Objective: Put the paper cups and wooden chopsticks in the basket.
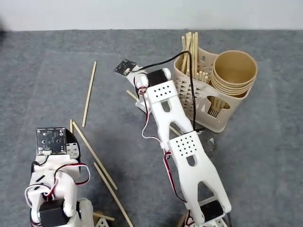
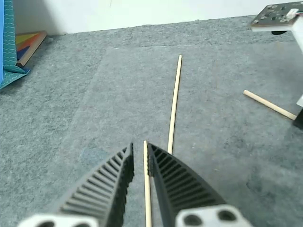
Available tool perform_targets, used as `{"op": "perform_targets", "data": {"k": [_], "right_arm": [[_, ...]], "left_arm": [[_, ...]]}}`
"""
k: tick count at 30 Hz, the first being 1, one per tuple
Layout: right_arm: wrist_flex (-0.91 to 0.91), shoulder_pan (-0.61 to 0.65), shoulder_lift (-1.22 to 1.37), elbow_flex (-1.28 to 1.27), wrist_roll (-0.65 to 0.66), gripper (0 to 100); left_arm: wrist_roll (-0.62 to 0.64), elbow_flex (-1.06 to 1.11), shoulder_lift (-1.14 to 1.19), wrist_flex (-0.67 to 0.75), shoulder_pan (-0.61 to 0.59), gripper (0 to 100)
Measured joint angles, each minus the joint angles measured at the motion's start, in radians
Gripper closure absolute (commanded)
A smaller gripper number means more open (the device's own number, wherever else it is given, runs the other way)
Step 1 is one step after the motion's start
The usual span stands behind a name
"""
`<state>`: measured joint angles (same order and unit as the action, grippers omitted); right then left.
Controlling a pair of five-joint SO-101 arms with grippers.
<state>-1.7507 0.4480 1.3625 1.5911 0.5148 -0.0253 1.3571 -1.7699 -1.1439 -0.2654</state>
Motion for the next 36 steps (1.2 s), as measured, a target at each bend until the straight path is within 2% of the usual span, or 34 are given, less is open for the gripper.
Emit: {"op": "perform_targets", "data": {"k": [8,13,24,36], "right_arm": [[-0.003,0.018,-0.219,-0.002,-0.003,99.1],[-0.003,0.058,-0.358,-0.006,-0.063,99.1],[-0.005,0.103,-0.801,-0.209,-0.086,99.1],[-0.005,-0.046,-1.212,-0.212,-0.086,99.1]], "left_arm": [[0.0,0.0,0.0,0.0,0.0,95],[0.0,0.0,0.0,0.0,0.0,95],[0.0,0.0,0.0,0.0,0.0,95],[0.0,0.0,0.0,0.0,0.0,95]]}}
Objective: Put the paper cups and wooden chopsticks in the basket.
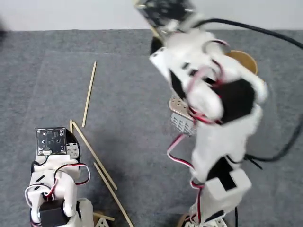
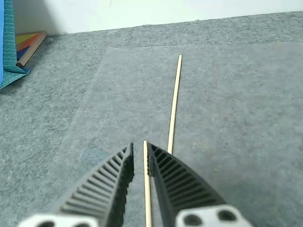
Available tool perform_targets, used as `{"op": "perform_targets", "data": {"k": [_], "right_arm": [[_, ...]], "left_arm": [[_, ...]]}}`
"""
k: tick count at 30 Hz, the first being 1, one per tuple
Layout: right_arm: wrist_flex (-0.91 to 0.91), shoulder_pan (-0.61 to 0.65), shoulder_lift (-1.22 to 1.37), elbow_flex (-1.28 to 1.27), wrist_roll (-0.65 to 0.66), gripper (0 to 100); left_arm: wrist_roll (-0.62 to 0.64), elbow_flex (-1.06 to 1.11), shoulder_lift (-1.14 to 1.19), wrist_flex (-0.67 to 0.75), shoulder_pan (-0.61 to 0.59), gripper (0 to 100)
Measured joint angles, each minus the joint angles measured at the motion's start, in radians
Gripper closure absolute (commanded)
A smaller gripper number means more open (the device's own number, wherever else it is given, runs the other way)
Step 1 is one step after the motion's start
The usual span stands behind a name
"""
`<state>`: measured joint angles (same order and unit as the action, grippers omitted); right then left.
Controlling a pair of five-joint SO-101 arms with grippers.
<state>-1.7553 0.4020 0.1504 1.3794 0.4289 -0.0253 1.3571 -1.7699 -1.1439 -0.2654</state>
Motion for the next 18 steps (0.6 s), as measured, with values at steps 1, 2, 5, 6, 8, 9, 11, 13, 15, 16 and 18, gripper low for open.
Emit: {"op": "perform_targets", "data": {"k": [1,2,5,6,8,9,11,13,15,16,18], "right_arm": [[0.006,-0.015,-0.017,0.0,0.0,99.1],[0.009,-0.031,-0.031,0.0,-0.003,99.1],[0.041,-0.06,-0.055,0.0,-0.02,99.1],[0.052,-0.064,-0.061,0.0,-0.032,99.1],[0.058,-0.072,-0.066,0.003,-0.057,99.1],[0.057,-0.075,-0.066,0.018,-0.072,99.1],[0.028,-0.078,-0.066,0.061,-0.101,99.1],[0.0,-0.075,-0.068,0.117,-0.114,99.1],[-0.002,-0.092,-0.08,0.135,-0.13,99.1],[-0.002,-0.11,-0.087,0.137,-0.135,99.1],[-0.002,-0.144,-0.095,0.13,-0.15,99.1]], "left_arm": [[0.0,0.0,0.0,0.0,0.0,95],[0.0,0.0,0.0,0.0,0.0,95],[0.0,0.0,0.0,0.0,0.0,95],[0.0,0.0,0.0,0.0,0.0,95],[0.0,0.0,0.0,0.0,0.0,95],[0.0,0.0,0.0,0.0,0.0,95],[0.0,0.0,0.0,0.0,0.0,95],[0.0,0.0,0.0,0.0,0.0,95],[0.0,0.0,0.0,0.0,0.0,95],[0.0,0.0,0.0,0.0,0.0,95],[0.0,0.0,0.0,0.0,0.0,95]]}}
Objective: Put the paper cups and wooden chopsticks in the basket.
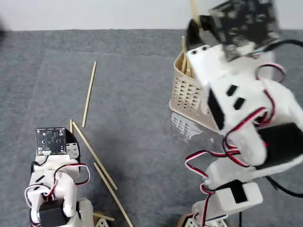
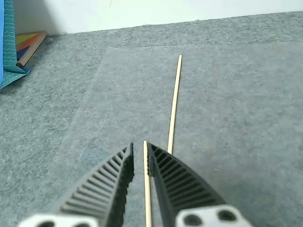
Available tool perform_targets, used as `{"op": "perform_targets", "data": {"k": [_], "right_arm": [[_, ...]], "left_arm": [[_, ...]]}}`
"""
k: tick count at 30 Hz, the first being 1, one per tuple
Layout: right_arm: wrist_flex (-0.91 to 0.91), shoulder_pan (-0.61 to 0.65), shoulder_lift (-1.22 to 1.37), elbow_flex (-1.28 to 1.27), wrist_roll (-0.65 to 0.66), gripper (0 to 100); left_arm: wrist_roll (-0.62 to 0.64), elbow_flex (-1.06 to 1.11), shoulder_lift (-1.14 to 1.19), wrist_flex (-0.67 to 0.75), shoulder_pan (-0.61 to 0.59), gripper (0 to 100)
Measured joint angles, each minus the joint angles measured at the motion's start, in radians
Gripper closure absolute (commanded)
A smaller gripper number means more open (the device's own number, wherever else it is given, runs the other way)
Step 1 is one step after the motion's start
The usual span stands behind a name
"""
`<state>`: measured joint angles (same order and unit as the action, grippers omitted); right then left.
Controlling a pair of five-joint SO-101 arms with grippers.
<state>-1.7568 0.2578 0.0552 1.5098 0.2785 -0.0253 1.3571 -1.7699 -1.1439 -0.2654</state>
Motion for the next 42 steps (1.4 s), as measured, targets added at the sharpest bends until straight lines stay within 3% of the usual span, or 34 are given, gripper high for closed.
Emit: {"op": "perform_targets", "data": {"k": [11,32,37,42], "right_arm": [[0.0,-0.023,-0.132,-0.359,-0.017,99.1],[0.015,0.009,-0.144,-0.756,-0.051,99.1],[0.003,0.02,-0.23,-0.766,-0.054,99.1],[0.011,0.071,-0.382,-0.971,-0.054,99.1]], "left_arm": [[0.0,0.0,0.0,0.0,0.0,95],[0.0,0.02,0.0,0.0,0.029,95],[0.0,0.02,0.0,0.0,0.029,95],[0.0,0.02,0.0,0.0,0.029,95]]}}
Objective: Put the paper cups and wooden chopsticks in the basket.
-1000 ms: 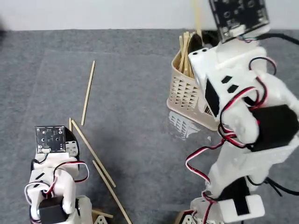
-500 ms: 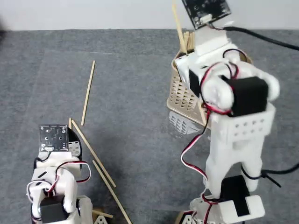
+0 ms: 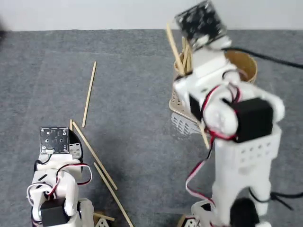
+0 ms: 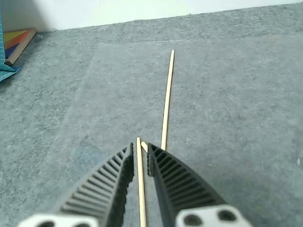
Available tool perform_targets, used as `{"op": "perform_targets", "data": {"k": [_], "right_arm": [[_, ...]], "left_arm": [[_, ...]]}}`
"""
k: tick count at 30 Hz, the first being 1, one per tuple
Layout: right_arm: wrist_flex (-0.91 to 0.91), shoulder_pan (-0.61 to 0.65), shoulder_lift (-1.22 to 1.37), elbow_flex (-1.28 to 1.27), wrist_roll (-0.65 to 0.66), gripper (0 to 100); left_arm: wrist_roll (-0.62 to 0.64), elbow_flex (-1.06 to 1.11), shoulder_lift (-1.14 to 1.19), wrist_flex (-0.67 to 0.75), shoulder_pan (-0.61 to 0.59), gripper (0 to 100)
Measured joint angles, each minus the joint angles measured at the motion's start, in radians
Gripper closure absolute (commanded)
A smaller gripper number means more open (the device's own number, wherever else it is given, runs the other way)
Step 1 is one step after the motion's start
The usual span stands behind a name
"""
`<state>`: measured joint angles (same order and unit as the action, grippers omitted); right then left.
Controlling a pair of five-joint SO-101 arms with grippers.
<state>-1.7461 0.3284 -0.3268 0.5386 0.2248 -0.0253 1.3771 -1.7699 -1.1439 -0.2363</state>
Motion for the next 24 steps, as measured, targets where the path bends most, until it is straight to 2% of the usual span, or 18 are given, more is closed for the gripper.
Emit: {"op": "perform_targets", "data": {"k": [3,7,10,18,24], "right_arm": [[0.107,-0.003,-0.135,-0.215,0.0,99.1],[0.354,0.002,-0.345,-0.532,0.003,99.1],[0.534,0.002,-0.454,-0.669,0.012,99.1],[0.954,0.0,-0.473,-0.703,0.017,99.1],[1.269,-0.009,-0.344,-0.703,0.02,99.1]], "left_arm": [[0.0,0.0,0.0,0.0,0.0,95],[0.0,0.0,0.0,0.0,0.0,95],[0.0,0.0,0.0,0.0,0.0,95],[0.0,0.0,0.0,0.0,0.0,95],[0.0,0.0,0.0,0.0,0.0,95]]}}
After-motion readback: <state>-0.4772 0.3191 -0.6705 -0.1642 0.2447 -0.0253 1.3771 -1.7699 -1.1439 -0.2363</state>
